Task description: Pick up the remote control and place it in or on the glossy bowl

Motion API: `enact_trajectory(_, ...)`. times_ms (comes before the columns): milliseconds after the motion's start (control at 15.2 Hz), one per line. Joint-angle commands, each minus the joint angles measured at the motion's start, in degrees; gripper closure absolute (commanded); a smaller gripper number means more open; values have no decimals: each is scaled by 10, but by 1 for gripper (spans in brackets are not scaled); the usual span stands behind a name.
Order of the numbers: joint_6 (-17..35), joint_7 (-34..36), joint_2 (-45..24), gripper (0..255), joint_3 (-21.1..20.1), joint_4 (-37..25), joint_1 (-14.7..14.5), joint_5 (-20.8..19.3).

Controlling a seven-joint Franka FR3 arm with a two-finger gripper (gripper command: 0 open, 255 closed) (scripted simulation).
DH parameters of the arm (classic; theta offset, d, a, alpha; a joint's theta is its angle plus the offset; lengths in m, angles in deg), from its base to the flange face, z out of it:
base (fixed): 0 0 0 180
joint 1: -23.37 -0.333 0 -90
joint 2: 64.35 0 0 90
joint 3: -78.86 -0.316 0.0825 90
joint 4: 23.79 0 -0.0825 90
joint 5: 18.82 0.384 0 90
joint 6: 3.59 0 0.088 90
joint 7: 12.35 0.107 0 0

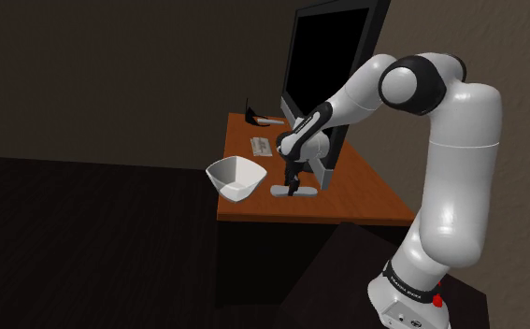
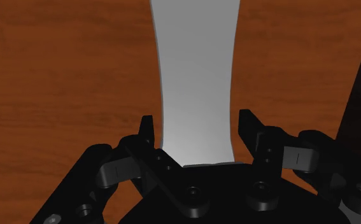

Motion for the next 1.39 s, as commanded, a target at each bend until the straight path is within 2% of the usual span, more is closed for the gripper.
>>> enact_trajectory(0,2,-3,12,255,26,35,18,5)
enact_trajectory(264,-18,11,15,255,28,18,11,-3)
enact_trajectory(330,-7,15,-14,255,11,-1,17,7)
enact_trajectory(792,-50,44,37,255,27,1,7,-34)
enact_trajectory(1320,-104,76,92,255,22,-4,18,-79)
